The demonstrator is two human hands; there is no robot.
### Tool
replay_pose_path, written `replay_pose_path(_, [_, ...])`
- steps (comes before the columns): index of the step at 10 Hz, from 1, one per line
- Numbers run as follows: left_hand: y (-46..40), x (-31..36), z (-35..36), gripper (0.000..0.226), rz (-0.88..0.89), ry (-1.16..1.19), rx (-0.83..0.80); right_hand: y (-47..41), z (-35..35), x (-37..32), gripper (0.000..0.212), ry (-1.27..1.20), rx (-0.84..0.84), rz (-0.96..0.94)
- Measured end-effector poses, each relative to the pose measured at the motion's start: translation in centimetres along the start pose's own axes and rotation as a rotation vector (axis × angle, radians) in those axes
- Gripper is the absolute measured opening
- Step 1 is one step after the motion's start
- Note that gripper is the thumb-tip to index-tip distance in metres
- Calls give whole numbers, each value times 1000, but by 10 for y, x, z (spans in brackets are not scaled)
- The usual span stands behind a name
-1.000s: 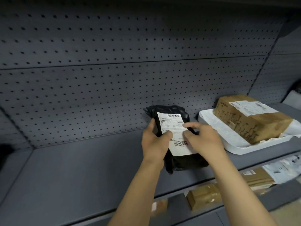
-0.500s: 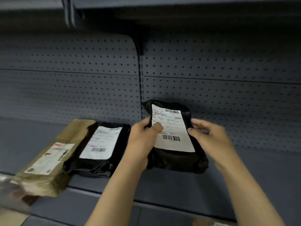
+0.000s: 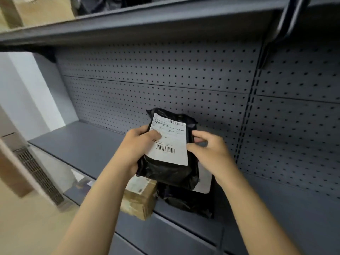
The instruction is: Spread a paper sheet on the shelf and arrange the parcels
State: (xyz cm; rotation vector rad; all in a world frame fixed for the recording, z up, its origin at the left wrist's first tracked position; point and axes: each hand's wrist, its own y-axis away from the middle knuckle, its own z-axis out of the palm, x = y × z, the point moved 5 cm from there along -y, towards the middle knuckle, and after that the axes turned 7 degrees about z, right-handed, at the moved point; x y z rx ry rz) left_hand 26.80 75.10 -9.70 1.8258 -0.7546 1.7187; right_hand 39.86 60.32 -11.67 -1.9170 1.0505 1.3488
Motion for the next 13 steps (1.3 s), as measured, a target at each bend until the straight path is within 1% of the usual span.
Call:
replay_pose_path(1, [-34,-15,-54,13,-23,-17,-7,-18,59,-9,53,46,-33,16])
replay_pose_path(3, [-96,-55,-135,19,-83,1,-55,-41,160,-24,62,126,-35,88])
replay_pose_path(4, [-119,-76,-162,21,-98,-12,-63,-48,192,-27,61,231,-50,127])
replay_pose_path(5, [-138,-97,-179,23,-120,-17,-80,-55,214,-25,55,263,-82,144])
replay_pose_path(6, [-153,-113,-192,25,-138,-34,-100,-62,235,-24,54,309,-112,179])
replay_pose_path(7, [-167,-122,-202,26,-129,-55,-91,-75,251,-22,54,412,-155,163])
replay_pose_path(8, [-174,-137,-200,23,-143,-89,-131,-79,264,-18,51,546,-187,143])
replay_pose_path(9, [-177,-160,-190,23,-154,-189,-189,-76,274,-8,49,668,-271,145])
replay_pose_path(10, [-180,-169,-184,24,-113,-269,-180,-74,273,-6,43,705,-247,130])
replay_pose_path(11, [-182,-165,-182,47,-39,-358,-183,-73,267,-10,33,717,-171,54])
replay_pose_path(12, [-180,-152,-185,67,47,-521,-113,-72,258,-16,31,630,-91,-25])
replay_pose_path(13, [-175,-126,-183,57,211,-616,20,-70,241,-24,26,419,2,-36])
